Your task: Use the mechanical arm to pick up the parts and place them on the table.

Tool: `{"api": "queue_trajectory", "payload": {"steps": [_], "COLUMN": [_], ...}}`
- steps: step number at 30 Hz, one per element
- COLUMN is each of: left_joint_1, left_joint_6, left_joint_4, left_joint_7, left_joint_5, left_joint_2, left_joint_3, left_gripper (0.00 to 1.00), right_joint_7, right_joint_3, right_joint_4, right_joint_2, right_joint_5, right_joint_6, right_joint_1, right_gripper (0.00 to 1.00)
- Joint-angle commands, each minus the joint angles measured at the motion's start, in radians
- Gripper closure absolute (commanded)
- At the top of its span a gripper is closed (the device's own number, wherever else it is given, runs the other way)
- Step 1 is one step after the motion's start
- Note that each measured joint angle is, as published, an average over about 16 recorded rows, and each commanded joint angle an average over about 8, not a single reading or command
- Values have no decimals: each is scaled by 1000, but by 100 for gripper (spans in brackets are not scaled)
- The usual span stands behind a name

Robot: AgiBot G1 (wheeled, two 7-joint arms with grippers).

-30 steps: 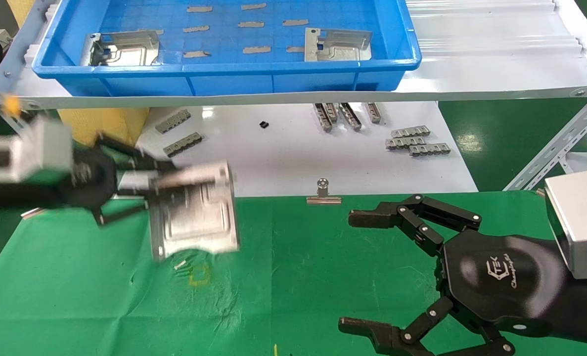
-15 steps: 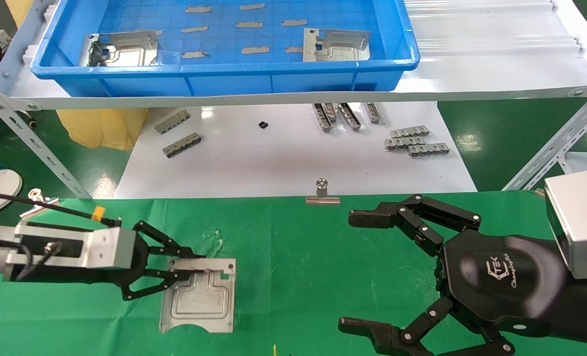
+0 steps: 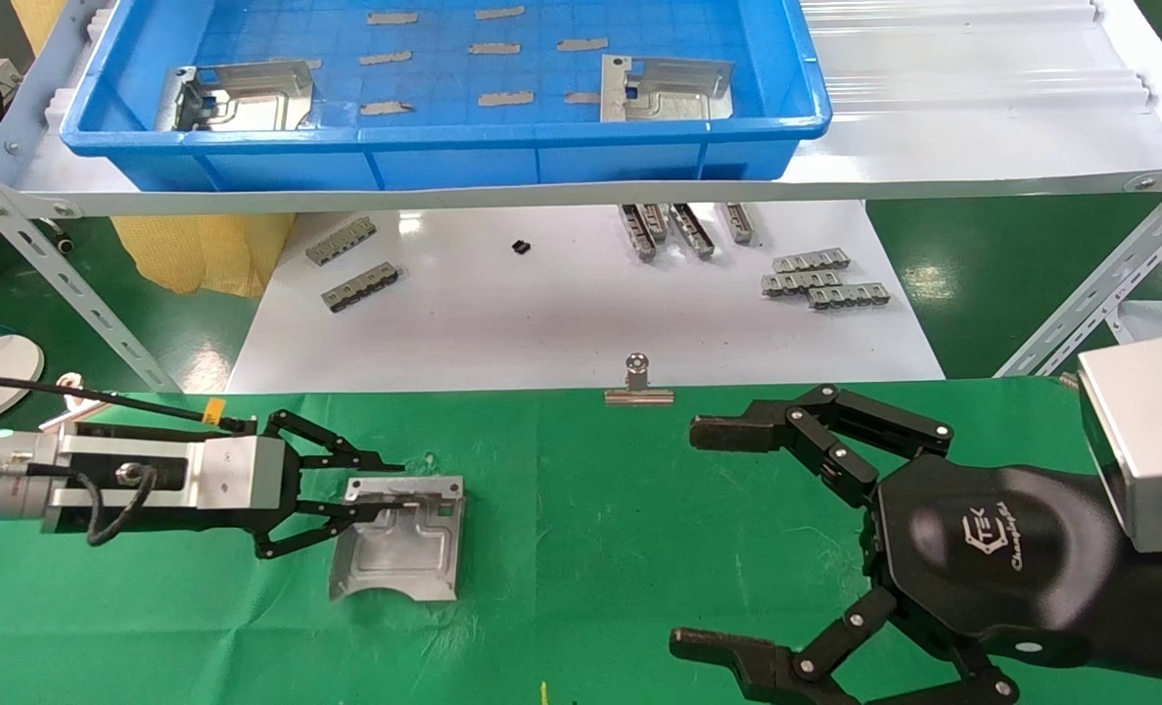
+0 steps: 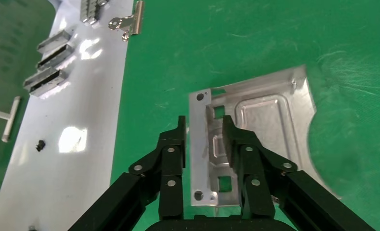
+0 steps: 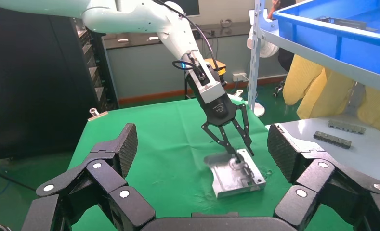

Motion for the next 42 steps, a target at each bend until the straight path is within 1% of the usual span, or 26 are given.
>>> {"api": "queue_trajectory", "payload": {"steps": [1, 6, 14, 17, 27, 32, 42], "left_joint_1": [-9, -18, -28, -30, -28, -5, 94], "left_joint_6": [5, 38, 44, 43, 42, 39, 26], "left_joint_4": [21, 54, 109, 128, 122, 73, -125], "left_joint_7": [14, -2, -125, -155, -149, -180, -324], "left_joint_5": [7, 2, -48, -65, -66, -79, -145], "left_joint_2": [6, 11, 5, 4, 3, -10, -65], "left_joint_3": [4, 7, -12, -21, -23, -41, -123], "left_gripper": [0, 0, 0, 0, 0, 0, 0], "right_joint_7": [0, 0, 0, 0, 0, 0, 0], "right_joint_3": [0, 0, 0, 0, 0, 0, -1], "right_joint_4": [0, 0, 0, 0, 0, 0, -1], "right_joint_2": [0, 0, 0, 0, 0, 0, 0], "right_joint_5": [0, 0, 0, 0, 0, 0, 1], "right_joint_6": [0, 0, 0, 0, 0, 0, 0], "right_joint_1": [0, 0, 0, 0, 0, 0, 0], "right_gripper": [0, 0, 0, 0, 0, 0, 0]}}
